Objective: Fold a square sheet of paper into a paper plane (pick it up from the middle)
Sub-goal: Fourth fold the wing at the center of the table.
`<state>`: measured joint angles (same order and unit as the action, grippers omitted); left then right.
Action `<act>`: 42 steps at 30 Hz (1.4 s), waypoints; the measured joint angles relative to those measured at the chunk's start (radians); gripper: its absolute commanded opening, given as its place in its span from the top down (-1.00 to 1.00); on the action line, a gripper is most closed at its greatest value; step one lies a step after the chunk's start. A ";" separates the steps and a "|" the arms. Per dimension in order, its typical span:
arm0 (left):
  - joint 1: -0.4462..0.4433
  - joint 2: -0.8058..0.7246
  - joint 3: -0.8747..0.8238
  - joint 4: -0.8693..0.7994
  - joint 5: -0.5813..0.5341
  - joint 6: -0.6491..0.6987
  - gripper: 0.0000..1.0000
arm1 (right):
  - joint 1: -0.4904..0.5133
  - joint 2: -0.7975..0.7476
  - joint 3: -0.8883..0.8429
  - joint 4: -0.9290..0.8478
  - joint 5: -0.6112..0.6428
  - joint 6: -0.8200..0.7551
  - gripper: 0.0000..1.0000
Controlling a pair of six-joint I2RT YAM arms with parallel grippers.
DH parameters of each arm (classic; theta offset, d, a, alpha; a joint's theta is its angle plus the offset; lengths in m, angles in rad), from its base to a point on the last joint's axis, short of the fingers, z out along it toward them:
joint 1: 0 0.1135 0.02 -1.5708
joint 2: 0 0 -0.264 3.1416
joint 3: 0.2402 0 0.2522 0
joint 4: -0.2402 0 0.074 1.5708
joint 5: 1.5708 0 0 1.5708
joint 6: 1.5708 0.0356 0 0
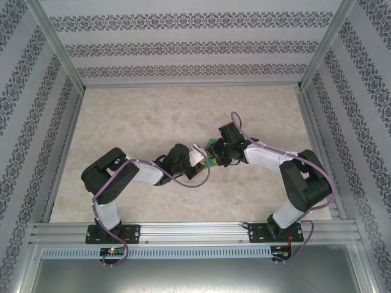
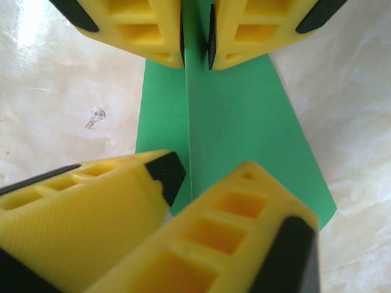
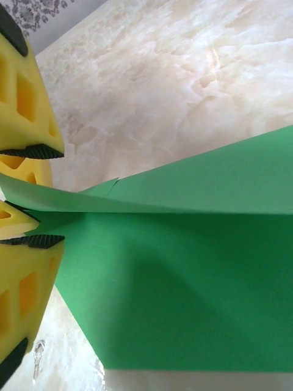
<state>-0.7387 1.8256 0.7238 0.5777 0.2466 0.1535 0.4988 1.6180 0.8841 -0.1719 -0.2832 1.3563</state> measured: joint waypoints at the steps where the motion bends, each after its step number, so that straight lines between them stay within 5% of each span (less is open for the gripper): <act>1: 0.000 0.000 0.000 0.000 0.000 -0.004 0.64 | -0.005 -0.002 0.002 -0.007 0.002 -0.008 -0.08; 6: 0.003 0.000 0.000 0.000 0.001 -0.044 0.69 | -0.054 -0.047 0.003 -0.033 -0.003 -0.132 -0.36; 13: 0.028 0.002 0.038 -0.052 0.039 -0.189 0.73 | -0.122 -0.136 -0.023 0.011 -0.035 -0.329 -0.40; 27: 0.050 0.033 0.146 -0.232 0.158 -0.513 0.77 | -0.139 -0.035 -0.108 0.176 -0.221 -0.549 -0.07; 42: 0.060 0.095 0.264 -0.383 0.277 -0.631 0.82 | -0.157 0.029 -0.105 0.157 -0.253 -0.708 -0.03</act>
<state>-0.6785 1.9202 0.9874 0.1951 0.5240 -0.4778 0.3420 1.6466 0.7788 -0.0151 -0.5365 0.6487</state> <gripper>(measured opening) 0.093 0.518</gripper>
